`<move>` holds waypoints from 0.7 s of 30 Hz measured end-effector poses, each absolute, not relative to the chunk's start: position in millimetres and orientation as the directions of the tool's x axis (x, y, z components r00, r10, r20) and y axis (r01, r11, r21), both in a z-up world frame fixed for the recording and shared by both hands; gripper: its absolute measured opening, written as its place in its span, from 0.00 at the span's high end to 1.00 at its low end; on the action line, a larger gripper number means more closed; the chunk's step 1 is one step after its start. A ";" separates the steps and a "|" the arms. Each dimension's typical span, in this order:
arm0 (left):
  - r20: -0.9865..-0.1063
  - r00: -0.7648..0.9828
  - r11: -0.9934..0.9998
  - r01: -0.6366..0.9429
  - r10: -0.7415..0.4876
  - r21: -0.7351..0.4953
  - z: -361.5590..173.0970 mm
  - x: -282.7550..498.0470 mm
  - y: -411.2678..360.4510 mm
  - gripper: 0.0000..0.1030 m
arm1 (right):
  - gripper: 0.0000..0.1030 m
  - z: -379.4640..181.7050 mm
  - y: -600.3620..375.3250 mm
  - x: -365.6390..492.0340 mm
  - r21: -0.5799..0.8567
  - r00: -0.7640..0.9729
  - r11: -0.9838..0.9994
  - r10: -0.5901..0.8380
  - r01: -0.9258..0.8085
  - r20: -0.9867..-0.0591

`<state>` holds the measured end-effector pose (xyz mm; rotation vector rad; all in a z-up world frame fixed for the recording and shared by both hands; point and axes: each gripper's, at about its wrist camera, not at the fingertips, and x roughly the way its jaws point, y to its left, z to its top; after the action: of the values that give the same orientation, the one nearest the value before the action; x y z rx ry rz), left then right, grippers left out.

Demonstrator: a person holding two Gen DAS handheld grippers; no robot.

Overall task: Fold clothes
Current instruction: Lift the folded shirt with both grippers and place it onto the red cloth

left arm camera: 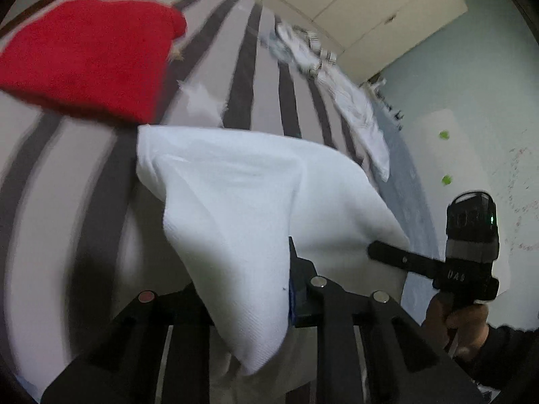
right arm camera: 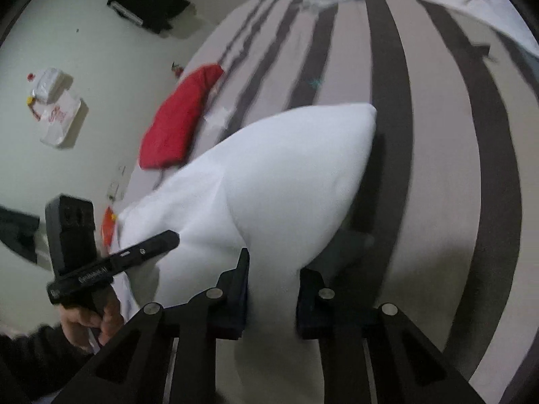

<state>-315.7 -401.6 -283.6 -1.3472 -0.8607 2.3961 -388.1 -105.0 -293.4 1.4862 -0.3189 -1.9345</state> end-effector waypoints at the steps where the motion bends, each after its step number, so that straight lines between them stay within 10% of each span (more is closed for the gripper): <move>1: -0.682 -0.541 -0.792 0.048 0.492 -0.609 -273.5 -321.1 -417.2 0.84 | 0.82 -280.9 -115.8 -386.5 0.553 -0.146 -0.755 -0.628 0.353 -0.764; 11: -0.679 -0.601 -0.881 -0.092 0.421 -0.465 -180.5 -427.5 -621.1 0.83 | 0.82 -203.3 -302.0 -446.6 0.583 -0.304 -0.723 -0.688 0.370 -0.659; 21: -0.786 -0.445 -0.847 0.102 0.429 -0.521 -337.1 -483.7 -714.5 0.75 | 0.81 -298.5 -428.7 -525.7 0.606 -0.180 -0.711 -0.689 0.357 -0.702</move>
<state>-483.7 -714.5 -337.1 -1.5269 -0.7592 2.3939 -525.7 -428.7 -298.5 1.3952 -0.4000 -1.9517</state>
